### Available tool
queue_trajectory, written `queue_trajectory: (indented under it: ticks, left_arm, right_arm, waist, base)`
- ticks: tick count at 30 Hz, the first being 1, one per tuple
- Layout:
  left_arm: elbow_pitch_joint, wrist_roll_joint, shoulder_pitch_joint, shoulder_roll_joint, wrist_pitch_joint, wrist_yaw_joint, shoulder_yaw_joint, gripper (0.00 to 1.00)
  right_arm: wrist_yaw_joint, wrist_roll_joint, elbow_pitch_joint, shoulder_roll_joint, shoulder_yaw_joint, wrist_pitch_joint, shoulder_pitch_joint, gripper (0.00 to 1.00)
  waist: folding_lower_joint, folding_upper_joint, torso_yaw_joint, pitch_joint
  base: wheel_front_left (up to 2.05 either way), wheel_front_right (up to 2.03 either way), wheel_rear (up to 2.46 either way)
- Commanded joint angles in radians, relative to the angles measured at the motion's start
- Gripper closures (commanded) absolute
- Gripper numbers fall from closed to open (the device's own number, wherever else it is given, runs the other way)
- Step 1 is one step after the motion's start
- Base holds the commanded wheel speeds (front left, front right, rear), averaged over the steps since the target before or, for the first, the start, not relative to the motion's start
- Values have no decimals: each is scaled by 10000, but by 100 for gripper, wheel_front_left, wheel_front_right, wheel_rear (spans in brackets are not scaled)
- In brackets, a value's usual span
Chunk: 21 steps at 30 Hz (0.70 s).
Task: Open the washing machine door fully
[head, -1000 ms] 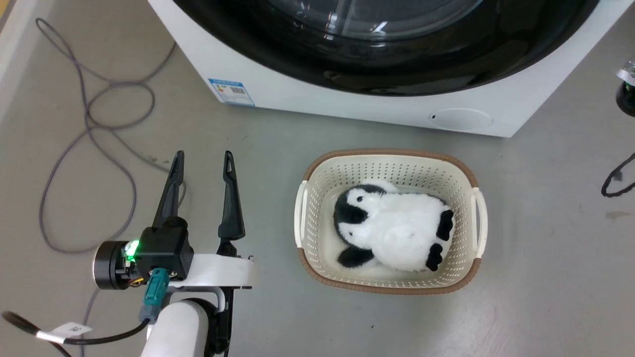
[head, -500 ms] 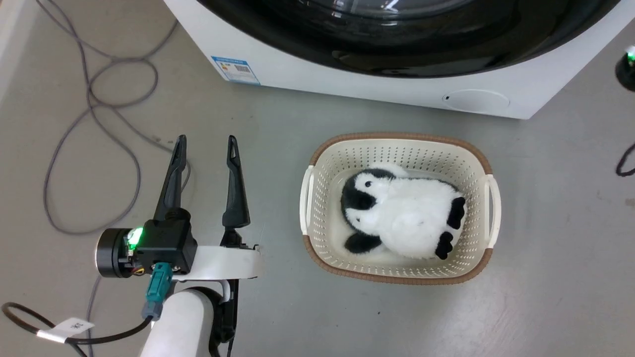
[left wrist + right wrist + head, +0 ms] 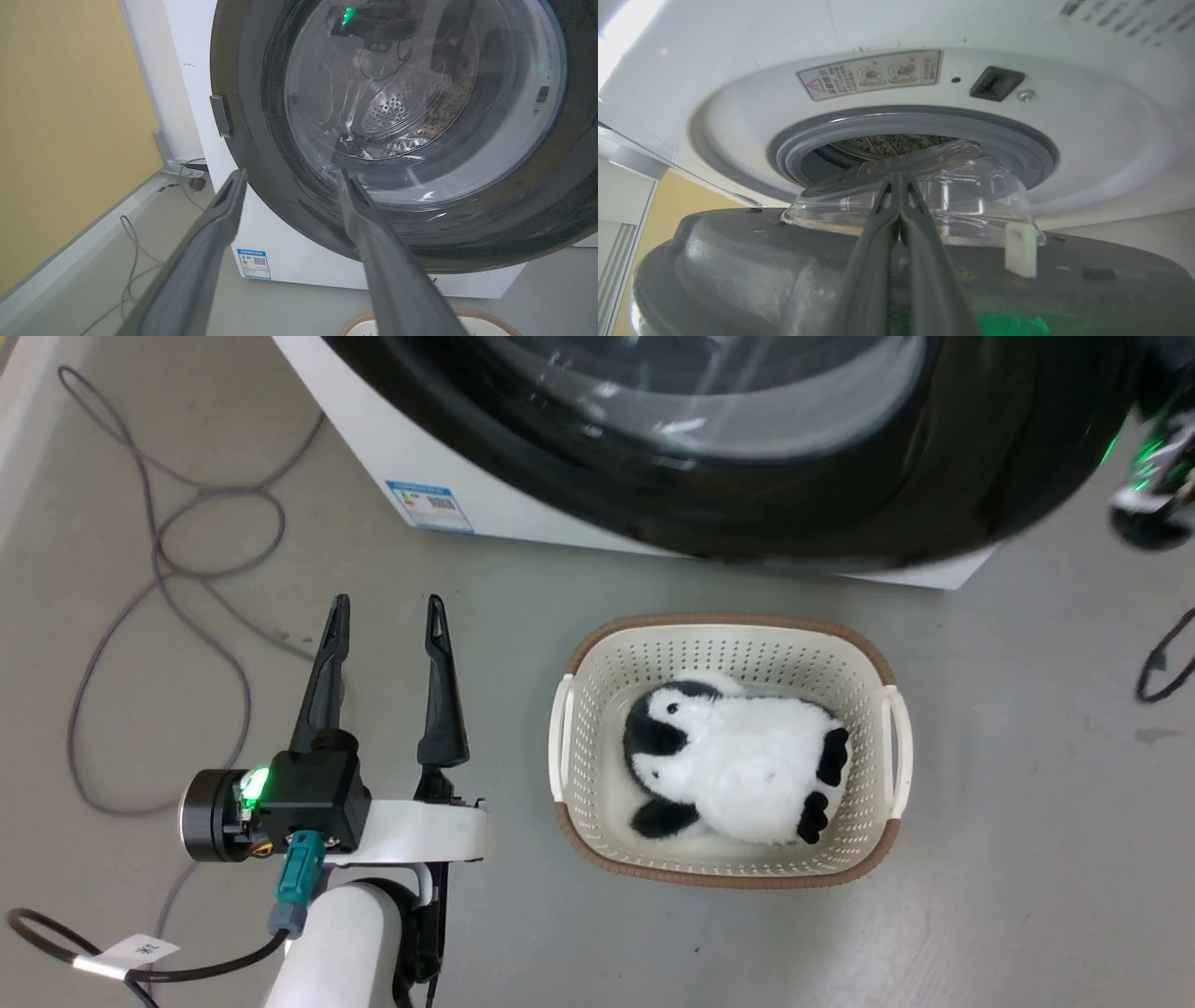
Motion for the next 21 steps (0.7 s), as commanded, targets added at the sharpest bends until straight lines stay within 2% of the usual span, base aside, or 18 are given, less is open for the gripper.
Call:
queue_trajectory:
  ticks: [1,21]
  left_arm:
    - [34,-31,65,6,-53,2,36,0]
    - [464,167,979,6,-53,-270,405,0]
  right_arm:
    - [10,-77,-77,294,161,131,257,100]
    - [10,-315,-1988,772,1156,1708,3204,100]
  waist:
    - [-1,0,-54,-74]
    - [-1,0,-527,-1674]
  base:
    - [0,0,0]
    - [0,0,0]
